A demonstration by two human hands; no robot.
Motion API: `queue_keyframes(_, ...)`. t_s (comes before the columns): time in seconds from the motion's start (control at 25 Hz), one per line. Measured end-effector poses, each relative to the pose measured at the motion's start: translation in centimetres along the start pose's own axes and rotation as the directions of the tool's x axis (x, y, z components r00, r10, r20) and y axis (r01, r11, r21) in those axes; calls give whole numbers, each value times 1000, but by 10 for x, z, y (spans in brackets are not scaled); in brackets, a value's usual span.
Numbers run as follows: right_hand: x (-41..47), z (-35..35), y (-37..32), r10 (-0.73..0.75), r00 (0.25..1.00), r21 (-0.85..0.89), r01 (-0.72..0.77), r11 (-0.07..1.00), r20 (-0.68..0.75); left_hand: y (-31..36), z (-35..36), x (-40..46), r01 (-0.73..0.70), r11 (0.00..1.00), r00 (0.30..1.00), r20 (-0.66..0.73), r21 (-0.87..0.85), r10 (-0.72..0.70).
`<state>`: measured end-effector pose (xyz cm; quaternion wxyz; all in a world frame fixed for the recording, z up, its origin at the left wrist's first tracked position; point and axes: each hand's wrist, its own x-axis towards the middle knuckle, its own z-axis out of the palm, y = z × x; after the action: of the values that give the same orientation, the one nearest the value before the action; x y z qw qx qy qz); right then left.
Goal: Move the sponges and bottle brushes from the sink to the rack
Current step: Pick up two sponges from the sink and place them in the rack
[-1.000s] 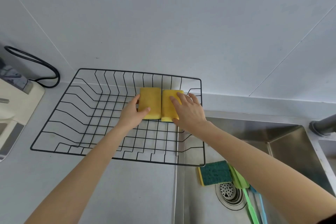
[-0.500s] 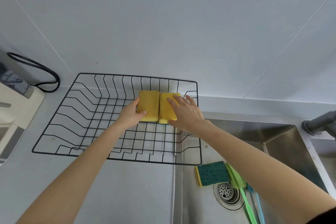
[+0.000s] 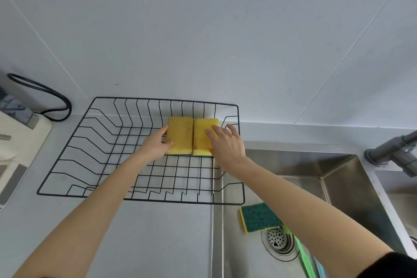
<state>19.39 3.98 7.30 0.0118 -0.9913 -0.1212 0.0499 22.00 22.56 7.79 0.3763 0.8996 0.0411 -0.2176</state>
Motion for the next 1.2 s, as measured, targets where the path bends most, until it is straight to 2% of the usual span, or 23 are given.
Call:
queue_keyframes(0.2, -1, -3, 1, -3, 1000, 15, 3, 1000, 12, -1, 0, 2, 9, 1000, 1000, -1, -7, -9)
queue_keyframes(0.36, -7, -15, 6, -60, 994, 69, 53, 996, 96, 5, 4, -4, -3, 998, 999, -34, 69, 5)
queue_keyframes(0.6, -32, -40, 12, -58, 996, 117, 51, 992, 60, 20, -2, -33, -55, 979, 997, -46, 197, 65)
queue_keyframes(0.76, -66, -59, 21, -26, 1000, 148, 25, 989, 7, 50, 0, -67, -123, 953, 987, -69, 278, 147)
queue_keyframes(0.88, -99, -70, 33, 3, 1000, 156, 1, 988, -30, 78, 8, -92, -224, 914, 962, -71, 338, 262)
queue_keyframes(1.2, -182, -70, 81, 96, 995, 180, -99, 979, 28, 130, 63, -140, -405, 826, 902, 26, 392, 430)
